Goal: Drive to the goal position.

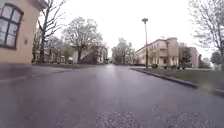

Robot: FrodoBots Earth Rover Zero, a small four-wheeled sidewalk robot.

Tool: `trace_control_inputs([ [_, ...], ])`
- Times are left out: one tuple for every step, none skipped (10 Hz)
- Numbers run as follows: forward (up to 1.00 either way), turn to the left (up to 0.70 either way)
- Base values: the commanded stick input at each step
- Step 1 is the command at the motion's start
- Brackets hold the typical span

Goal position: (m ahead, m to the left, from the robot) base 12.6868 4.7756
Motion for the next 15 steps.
trace_control_inputs([
  [1.00, 0.00],
  [1.00, 0.00],
  [1.00, 0.00],
  [1.00, 0.00],
  [1.00, 0.00],
  [1.00, 0.00],
  [1.00, 0.00],
  [1.00, 0.00],
  [1.00, 0.00],
  [1.00, 0.00],
  [1.00, 0.00],
  [1.00, 0.00],
  [1.00, 0.00],
  [1.00, 0.00],
  [1.00, 0.00],
])
